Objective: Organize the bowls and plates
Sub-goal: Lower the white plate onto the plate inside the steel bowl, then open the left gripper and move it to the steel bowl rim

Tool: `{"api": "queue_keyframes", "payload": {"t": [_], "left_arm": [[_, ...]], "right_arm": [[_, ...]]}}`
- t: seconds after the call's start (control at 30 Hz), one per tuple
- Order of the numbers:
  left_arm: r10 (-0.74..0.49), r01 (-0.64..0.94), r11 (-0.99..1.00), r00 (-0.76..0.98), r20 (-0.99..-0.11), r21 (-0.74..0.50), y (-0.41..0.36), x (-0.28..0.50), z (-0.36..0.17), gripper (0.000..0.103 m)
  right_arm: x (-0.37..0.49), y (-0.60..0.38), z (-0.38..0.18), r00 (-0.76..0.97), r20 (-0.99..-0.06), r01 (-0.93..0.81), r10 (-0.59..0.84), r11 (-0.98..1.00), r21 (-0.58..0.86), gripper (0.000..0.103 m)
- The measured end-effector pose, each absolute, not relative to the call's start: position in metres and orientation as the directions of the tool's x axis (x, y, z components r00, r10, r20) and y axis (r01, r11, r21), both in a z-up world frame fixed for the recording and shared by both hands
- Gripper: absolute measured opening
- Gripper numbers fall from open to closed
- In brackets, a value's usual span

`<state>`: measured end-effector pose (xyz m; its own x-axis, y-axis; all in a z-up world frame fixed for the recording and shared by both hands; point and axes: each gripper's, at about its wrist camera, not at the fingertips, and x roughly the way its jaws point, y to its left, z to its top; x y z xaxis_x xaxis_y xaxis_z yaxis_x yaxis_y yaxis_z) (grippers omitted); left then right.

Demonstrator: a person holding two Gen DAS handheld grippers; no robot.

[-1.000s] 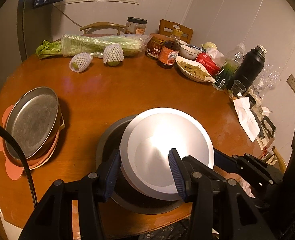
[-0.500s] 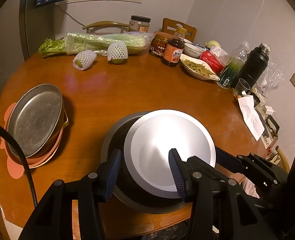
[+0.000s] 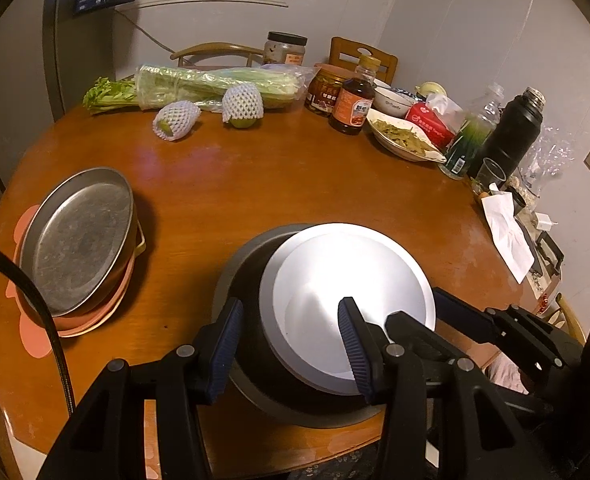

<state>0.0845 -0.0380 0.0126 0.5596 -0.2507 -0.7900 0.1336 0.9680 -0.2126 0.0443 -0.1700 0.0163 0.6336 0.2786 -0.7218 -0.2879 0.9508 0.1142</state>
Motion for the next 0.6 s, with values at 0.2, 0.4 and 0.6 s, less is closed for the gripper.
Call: {"api": "queue_keyframes", "payload": {"t": [0.2, 0.4, 0.6], "left_arm": [[-0.247, 0.131, 0.969, 0.562, -0.789, -0.211, -0.0366, 0.0847, 0.0139, 0.049], [-0.246, 0.13, 0.969, 0.568, -0.785, -0.21, -0.0355, 0.0837, 0.0165, 0.049], [-0.247, 0.129, 0.969, 0.575, -0.78, -0.211, -0.0344, 0.0812, 0.0201, 0.049]], "right_arm": [[0.0436, -0.1705, 0.0179, 0.641, -0.722, -0.274, 0.261, 0.956, 0.102, 0.038], [0.0426, -0.17, 0.0197, 0.648, -0.718, -0.271, 0.254, 0.958, 0.094, 0.039], [0.0406, -0.1722, 0.0226, 0.657, -0.711, -0.266, 0.25, 0.96, 0.092, 0.043]]}}
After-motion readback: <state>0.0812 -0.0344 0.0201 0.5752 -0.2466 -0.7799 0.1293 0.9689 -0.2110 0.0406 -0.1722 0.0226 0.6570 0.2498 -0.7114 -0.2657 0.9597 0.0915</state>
